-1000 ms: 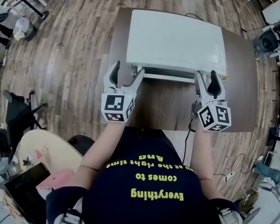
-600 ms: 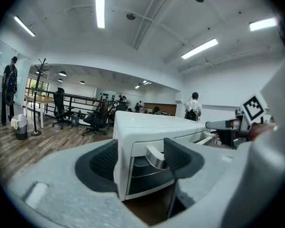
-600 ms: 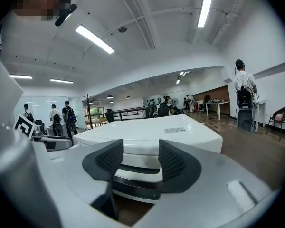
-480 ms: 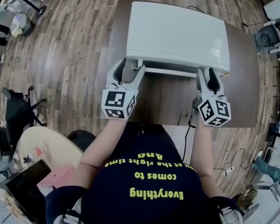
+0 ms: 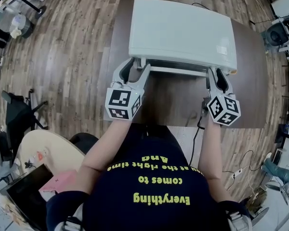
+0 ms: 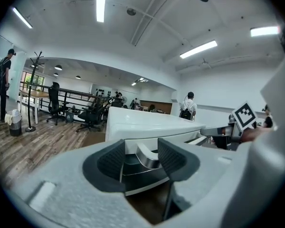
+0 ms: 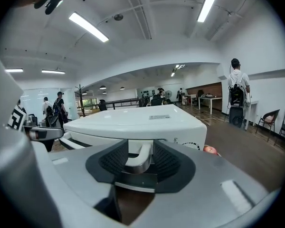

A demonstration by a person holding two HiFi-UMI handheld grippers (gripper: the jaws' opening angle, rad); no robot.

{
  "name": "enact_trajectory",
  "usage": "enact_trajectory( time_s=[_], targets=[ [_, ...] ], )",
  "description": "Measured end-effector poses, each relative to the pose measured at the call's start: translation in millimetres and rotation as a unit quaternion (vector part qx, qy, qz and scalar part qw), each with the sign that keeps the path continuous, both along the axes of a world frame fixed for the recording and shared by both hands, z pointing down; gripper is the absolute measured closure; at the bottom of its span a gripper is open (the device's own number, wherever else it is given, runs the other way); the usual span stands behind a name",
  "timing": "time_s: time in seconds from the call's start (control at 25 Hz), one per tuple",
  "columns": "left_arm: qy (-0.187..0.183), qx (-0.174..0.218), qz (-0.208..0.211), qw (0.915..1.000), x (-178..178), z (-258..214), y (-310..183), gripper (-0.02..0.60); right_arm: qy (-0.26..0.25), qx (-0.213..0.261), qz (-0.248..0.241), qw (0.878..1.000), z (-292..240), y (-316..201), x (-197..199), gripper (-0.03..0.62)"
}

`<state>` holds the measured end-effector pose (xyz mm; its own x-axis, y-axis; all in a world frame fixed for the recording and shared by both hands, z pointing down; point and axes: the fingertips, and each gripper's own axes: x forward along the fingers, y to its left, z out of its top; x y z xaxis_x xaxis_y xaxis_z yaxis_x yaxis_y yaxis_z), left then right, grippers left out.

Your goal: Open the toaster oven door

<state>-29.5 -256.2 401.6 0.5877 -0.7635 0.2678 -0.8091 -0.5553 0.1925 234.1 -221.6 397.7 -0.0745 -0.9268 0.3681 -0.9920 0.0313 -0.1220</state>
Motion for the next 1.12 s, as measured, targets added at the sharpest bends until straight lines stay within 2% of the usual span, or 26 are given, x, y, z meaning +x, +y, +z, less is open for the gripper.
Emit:
enact_trajectory(
  time_s=[0.12, 0.52, 1.12],
  targets=[
    [-0.001, -0.002, 0.004, 1.0000, 2, -1, 1, 0.378, -0.005, -0.005, -0.006, 1.000, 0, 0, -1, 0.441],
    [-0.007, -0.010, 0.012, 0.9999, 5, 2, 15, 0.405, -0.012, -0.021, -0.021, 0.999, 3, 12, -3, 0.437],
    [0.023, -0.052, -0.003, 0.9984, -3, 18, 51, 0.420, -0.015, -0.054, -0.065, 0.996, 18, 47, -9, 0.445]
  ],
)
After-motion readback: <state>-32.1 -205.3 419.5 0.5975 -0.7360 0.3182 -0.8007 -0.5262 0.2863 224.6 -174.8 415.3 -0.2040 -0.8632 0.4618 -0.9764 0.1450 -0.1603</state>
